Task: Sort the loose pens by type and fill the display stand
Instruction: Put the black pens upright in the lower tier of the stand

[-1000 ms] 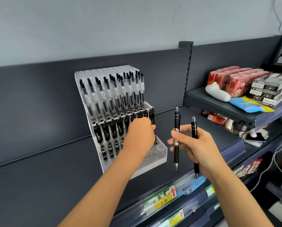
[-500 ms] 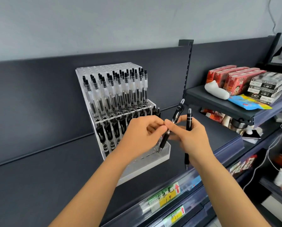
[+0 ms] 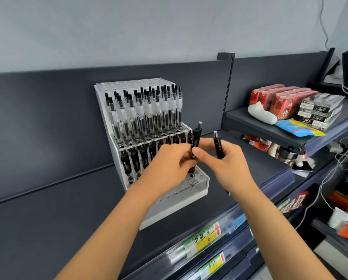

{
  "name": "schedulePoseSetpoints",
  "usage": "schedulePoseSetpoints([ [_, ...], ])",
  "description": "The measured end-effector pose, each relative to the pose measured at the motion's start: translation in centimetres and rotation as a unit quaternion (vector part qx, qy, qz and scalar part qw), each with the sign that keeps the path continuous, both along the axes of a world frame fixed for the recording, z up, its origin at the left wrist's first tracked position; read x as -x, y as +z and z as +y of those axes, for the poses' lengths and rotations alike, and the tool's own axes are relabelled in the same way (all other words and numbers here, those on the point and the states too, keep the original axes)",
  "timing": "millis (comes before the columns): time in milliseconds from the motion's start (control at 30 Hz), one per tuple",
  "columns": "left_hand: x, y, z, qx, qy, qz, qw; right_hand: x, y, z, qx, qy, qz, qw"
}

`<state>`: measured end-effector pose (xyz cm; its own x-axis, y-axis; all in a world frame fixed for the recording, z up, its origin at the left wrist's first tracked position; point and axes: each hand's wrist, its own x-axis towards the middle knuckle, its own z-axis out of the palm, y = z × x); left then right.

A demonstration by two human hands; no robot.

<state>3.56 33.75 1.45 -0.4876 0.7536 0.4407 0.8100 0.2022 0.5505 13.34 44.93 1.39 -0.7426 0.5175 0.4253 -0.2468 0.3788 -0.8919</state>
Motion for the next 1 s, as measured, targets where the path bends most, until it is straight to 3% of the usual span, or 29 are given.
schedulePoseSetpoints([
  [67, 0.0, -0.3, 0.1, -0.022, 0.031, 0.011, 0.999, 0.3, -0.3, -0.2, -0.001, -0.013, 0.011, 1.000],
  [200, -0.3, -0.5, 0.0, -0.098, 0.065, 0.012, 0.993, 0.6, 0.0, -0.6, 0.082, 0.004, 0.043, 0.996],
  [367, 0.1, -1.4, 0.6, -0.151, 0.146, 0.000, 0.978, 0.4, -0.9, 0.8, 0.031, -0.133, -0.050, 0.989],
  [467, -0.3, -1.7, 1.1, -0.161, 0.170, -0.023, 0.972, -0.2, -1.7, 1.1, 0.115, -0.145, -0.073, 0.980],
  [633, -0.5, -1.7, 1.6, -0.142, 0.185, -0.014, 0.972, -0.7, -1.9, 0.9, 0.202, -0.119, -0.041, 0.971],
  [1000, -0.6, -3.4, 2.7, 0.037, 0.223, -0.010, 0.974, -1.1, -2.1, 0.8, 0.127, -0.124, 0.039, 0.983],
])
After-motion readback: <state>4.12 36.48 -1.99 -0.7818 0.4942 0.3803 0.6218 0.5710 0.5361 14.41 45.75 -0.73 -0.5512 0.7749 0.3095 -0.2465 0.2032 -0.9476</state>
